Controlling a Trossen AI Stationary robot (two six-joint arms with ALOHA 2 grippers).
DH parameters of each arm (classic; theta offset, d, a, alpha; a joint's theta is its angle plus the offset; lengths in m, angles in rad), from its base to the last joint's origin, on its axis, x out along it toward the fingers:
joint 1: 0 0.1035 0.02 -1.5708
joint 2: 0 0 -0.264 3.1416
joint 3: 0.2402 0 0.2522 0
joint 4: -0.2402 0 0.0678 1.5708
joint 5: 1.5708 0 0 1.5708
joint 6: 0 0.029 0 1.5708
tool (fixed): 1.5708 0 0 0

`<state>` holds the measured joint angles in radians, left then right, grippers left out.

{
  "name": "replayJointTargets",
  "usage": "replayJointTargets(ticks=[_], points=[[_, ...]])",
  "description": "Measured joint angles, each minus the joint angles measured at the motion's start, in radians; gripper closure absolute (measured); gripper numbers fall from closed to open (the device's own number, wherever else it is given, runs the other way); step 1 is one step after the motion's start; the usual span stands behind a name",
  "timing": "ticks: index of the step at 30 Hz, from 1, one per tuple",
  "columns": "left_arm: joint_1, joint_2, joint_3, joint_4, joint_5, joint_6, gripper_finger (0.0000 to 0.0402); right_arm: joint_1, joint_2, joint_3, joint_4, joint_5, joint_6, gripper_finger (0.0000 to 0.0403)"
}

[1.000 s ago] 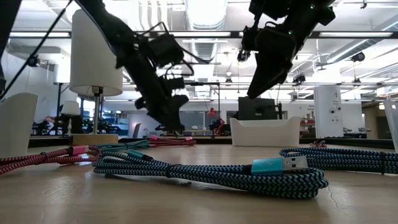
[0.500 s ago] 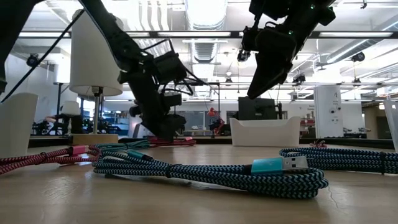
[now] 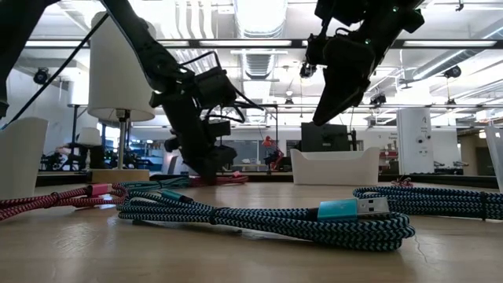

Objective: Pick & Place USB Port
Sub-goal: Put the top red patterned charger cable into the gray bin

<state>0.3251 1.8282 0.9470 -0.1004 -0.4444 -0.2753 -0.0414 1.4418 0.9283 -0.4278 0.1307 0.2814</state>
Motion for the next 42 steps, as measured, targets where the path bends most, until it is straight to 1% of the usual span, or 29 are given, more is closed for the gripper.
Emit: replayJointTargets(ticks=[4, 7, 12, 16, 21, 25, 28, 32, 39, 42], points=[[-0.018, 0.000, 0.010, -0.008, 0.021, 0.003, 0.0382, 0.000, 0.000, 0.000, 0.000, 0.000, 0.000, 0.0276], [-0.046, -0.004, 0.027, -0.015, 0.045, 0.018, 0.0385, 0.000, 0.000, 0.000, 0.000, 0.000, 0.000, 0.0281], [-0.099, -0.062, 0.055, -0.016, 0.043, 0.048, 0.0392, 0.000, 0.000, 0.000, -0.001, 0.000, 0.000, 0.0284], [-0.134, -0.157, 0.054, -0.027, 0.040, 0.070, 0.0387, 0.000, 0.000, -0.002, -0.001, 0.000, 0.000, 0.0284], [-0.192, -0.332, 0.053, -0.096, 0.034, 0.067, 0.0385, 0.000, 0.000, -0.002, 0.000, 0.000, 0.000, 0.0284], [-0.284, -0.452, 0.047, -0.160, 0.040, 0.066, 0.0386, 0.000, 0.000, -0.003, 0.006, 0.001, 0.000, 0.0284], [-0.378, -0.504, 0.047, -0.219, 0.040, 0.045, 0.0388, 0.000, 0.000, -0.003, 0.025, 0.000, -0.004, 0.0284], [-0.506, -0.542, 0.047, -0.329, 0.031, -0.082, 0.0388, 0.000, 0.000, -0.003, 0.049, 0.001, -0.004, 0.0284], [-0.720, -0.563, 0.056, -0.542, 0.031, -0.414, 0.0388, 0.000, 0.000, -0.005, 0.053, 0.000, -0.004, 0.0284], [-0.807, -0.574, 0.070, -0.637, 0.036, -0.586, 0.0388, 0.000, 0.000, -0.005, 0.053, 0.000, -0.004, 0.0284]])
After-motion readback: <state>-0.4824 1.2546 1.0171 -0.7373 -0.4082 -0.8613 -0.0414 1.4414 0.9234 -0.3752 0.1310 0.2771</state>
